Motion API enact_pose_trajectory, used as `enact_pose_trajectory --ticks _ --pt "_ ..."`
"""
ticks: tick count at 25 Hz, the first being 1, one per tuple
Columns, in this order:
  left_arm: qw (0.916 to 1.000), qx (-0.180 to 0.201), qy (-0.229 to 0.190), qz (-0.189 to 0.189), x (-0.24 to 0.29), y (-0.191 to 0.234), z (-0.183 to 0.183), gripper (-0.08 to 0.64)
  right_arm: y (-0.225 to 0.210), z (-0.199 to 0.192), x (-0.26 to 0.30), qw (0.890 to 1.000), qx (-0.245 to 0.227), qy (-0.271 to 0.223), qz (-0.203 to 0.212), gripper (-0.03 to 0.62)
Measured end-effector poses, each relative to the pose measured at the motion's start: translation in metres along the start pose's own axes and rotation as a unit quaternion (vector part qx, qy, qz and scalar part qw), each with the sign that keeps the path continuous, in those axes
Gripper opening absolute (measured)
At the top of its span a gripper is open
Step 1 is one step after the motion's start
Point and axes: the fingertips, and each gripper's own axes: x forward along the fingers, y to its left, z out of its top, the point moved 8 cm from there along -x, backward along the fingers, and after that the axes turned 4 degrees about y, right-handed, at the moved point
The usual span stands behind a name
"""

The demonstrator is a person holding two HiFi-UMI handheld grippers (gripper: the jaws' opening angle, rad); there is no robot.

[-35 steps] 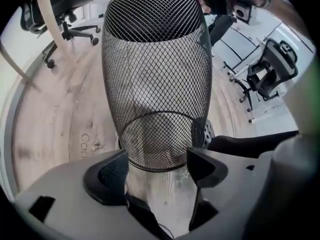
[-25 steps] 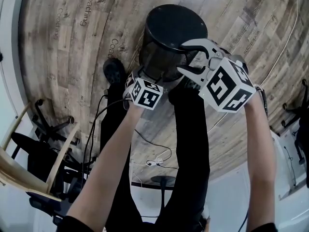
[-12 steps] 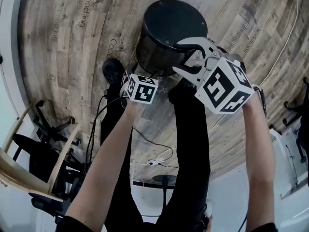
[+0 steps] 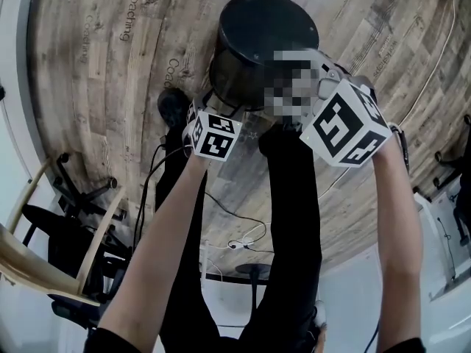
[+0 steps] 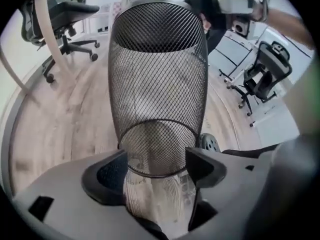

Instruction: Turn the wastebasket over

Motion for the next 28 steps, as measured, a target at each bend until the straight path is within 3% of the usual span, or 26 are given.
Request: enact_pose_trajectory --ticks 3,6,18,28 --pt "0.9993 0.031 -0.022 -0.009 -0.004 -0.006 0.012 0.374 0.0 0.0 0.0 1.0 0.007 -0.002 0.001 0.23" --pt "0.999 0.037 -0.027 -0.003 -0.005 -0.005 0.014 0.377 0.0 -0.001 -0.001 1.0 0.014 -0.003 0.002 0.229" --pt "0.9997 0.025 0.003 0.0 0.011 -0.001 0.002 0.377 0.027 0.008 0.013 0.999 0.01 -0.014 0.036 0.218" --pt "0.9978 0.045 -0.045 0.021 0.004 0.009 0.027 0.377 0.023 0.005 0.018 0.999 0.017 -0.018 0.034 0.201"
